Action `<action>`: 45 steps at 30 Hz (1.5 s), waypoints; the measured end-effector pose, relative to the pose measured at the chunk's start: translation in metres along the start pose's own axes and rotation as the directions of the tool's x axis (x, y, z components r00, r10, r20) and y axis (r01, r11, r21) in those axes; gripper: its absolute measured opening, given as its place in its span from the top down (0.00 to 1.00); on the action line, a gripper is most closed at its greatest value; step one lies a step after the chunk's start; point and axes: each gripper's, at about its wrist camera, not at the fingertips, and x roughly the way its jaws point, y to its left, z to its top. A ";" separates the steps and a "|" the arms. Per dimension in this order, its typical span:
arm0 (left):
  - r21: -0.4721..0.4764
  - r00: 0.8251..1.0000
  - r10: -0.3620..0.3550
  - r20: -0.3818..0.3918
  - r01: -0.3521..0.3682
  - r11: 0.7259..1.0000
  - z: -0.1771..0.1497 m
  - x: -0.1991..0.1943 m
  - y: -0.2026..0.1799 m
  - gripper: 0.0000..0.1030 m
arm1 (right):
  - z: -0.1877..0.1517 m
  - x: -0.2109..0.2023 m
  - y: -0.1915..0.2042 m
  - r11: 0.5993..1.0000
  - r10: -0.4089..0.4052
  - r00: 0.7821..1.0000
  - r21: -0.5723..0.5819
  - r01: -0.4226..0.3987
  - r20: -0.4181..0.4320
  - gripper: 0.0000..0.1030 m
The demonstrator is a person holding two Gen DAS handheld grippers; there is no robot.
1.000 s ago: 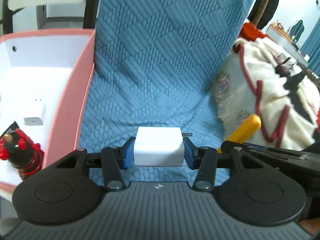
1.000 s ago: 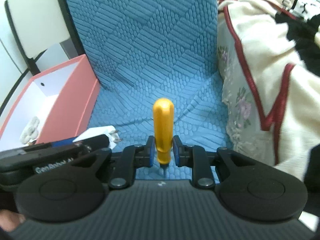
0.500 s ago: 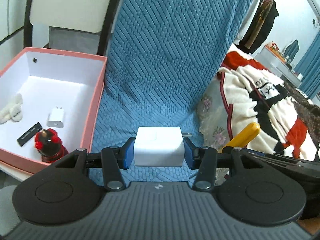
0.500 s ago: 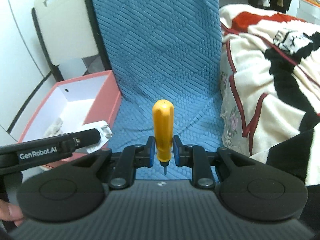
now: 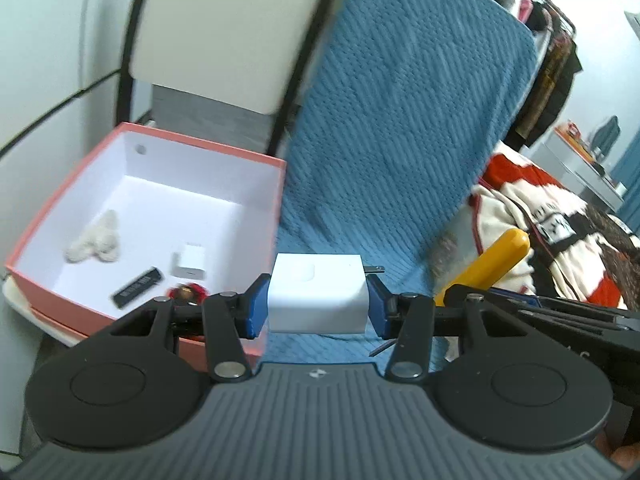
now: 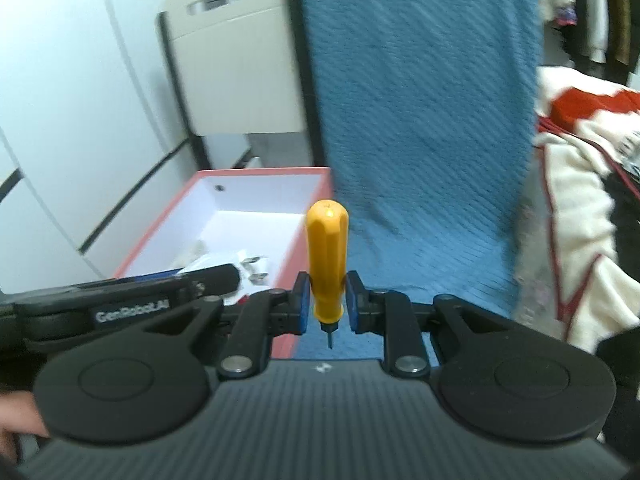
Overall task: Organize rigid objects
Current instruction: 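Carry the charger and screwdriver over the pink box with both grippers, then release the charger into the box while the right gripper releases the screwdriver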
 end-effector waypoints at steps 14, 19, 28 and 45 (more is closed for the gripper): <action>-0.069 0.996 0.079 -0.034 -0.081 0.994 0.046 0.030 0.102 0.46 | 0.043 0.080 0.061 0.997 0.051 0.996 -0.046 -0.054 -0.067 0.78; -0.093 0.991 0.087 -0.097 -0.096 0.991 0.049 0.067 0.137 0.46 | 0.042 0.122 0.067 0.998 0.029 0.992 -0.051 -0.036 -0.126 0.78; -0.115 0.975 0.087 -0.206 -0.113 0.987 0.034 0.135 0.181 0.46 | 0.027 0.187 0.070 0.999 -0.017 0.970 -0.054 0.004 -0.242 0.78; -0.124 0.980 0.078 -0.183 -0.102 0.987 0.057 0.125 0.175 0.33 | 0.043 0.185 0.063 1.000 0.013 0.967 -0.014 -0.017 -0.254 0.70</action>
